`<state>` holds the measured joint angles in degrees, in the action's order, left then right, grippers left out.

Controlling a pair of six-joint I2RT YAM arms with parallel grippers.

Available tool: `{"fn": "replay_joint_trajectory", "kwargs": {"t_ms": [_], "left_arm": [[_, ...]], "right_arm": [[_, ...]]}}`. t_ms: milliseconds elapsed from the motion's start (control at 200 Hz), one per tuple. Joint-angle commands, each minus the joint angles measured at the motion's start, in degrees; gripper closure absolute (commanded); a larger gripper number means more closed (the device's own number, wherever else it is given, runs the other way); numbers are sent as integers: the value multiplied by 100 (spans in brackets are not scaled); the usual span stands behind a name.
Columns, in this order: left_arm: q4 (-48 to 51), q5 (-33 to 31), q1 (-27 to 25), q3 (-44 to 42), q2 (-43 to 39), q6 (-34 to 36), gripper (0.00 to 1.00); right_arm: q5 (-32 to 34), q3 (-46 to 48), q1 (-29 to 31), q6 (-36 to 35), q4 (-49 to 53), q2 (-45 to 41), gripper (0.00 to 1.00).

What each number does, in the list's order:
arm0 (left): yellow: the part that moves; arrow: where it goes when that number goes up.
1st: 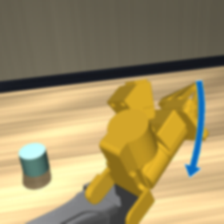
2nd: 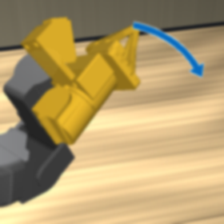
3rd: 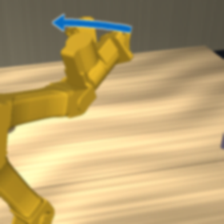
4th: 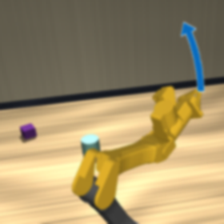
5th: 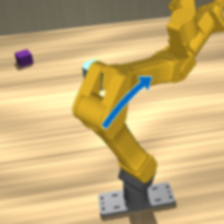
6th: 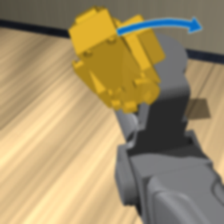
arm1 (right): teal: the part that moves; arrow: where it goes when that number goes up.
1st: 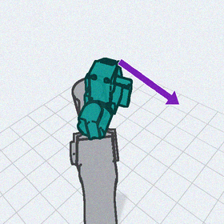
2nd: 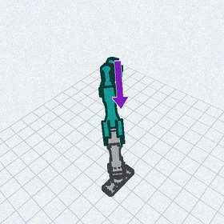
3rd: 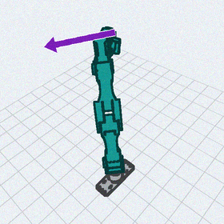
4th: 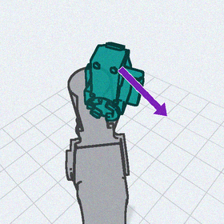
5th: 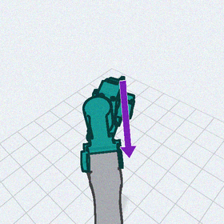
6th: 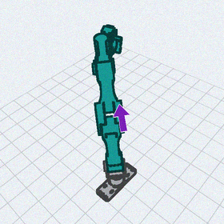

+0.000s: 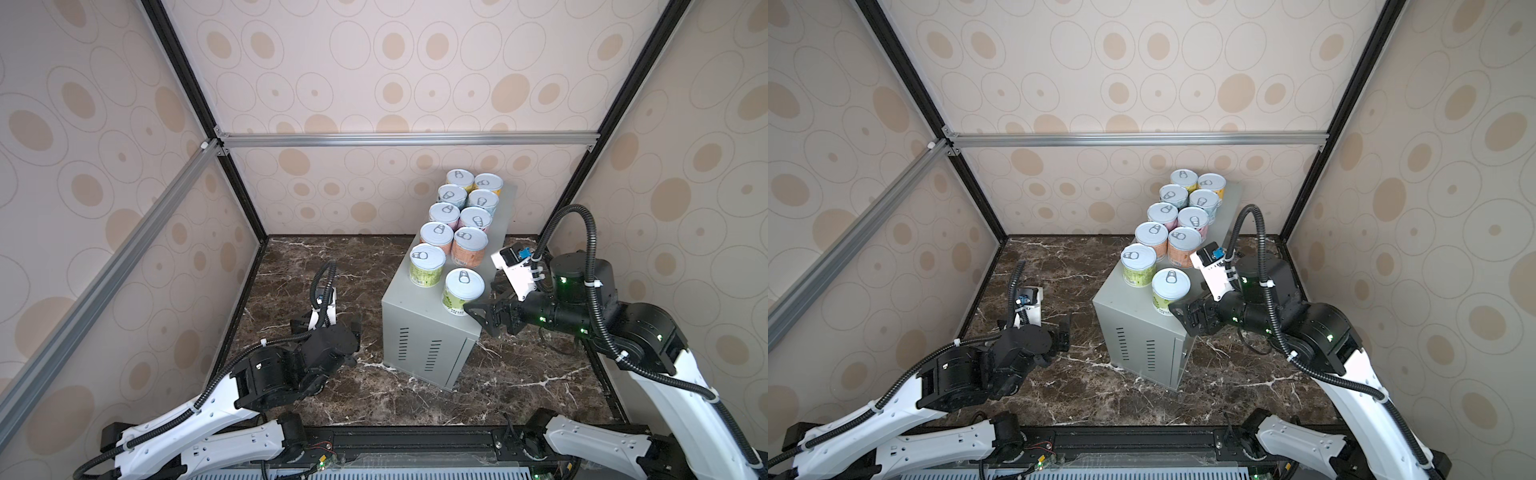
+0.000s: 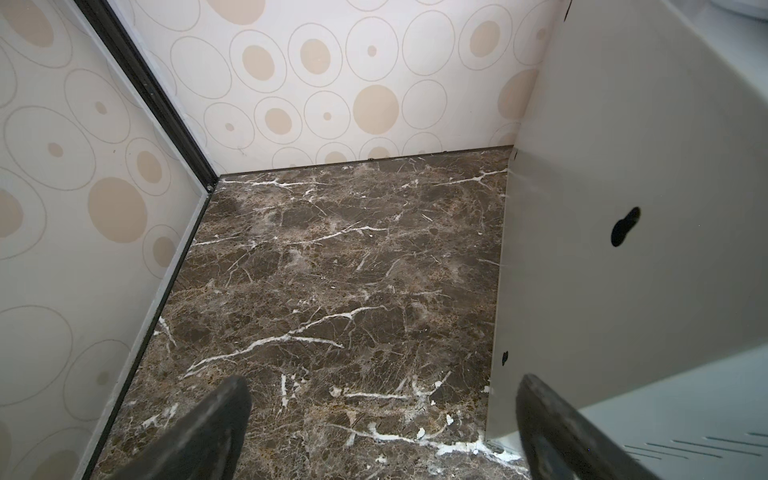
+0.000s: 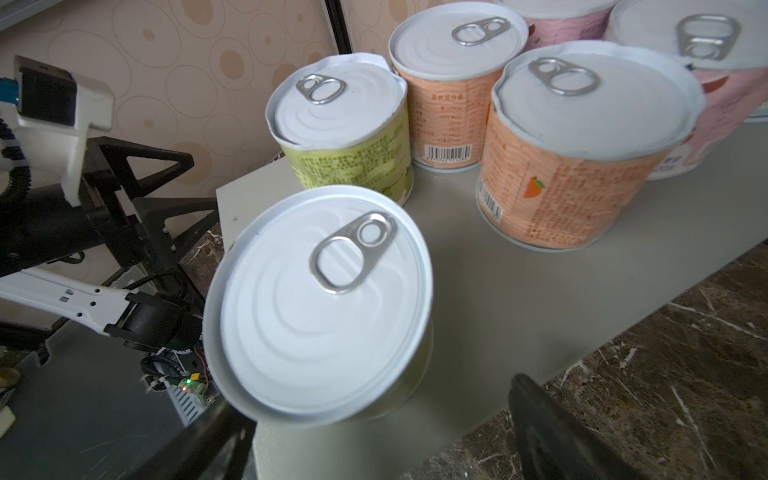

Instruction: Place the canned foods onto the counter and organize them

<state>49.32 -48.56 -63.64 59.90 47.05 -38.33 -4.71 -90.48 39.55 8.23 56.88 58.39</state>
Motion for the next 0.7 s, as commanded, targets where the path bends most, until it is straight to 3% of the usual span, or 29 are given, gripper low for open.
{"fn": "replay_joint_trajectory", "kwargs": {"t_ms": [0, 310, 695], "left_arm": [[-101, -145, 44, -71, -77, -218, 1], [-229, -132, 56, -223, -196, -79, 1], [-321, -137, 82, -328, -315, 33, 1]], "right_arm": [[430, 104, 27, 141, -337, -12, 8], [653, 179, 21, 291, -502, 212, 19], [779, 66, 24, 383, -549, 462, 24]]}}
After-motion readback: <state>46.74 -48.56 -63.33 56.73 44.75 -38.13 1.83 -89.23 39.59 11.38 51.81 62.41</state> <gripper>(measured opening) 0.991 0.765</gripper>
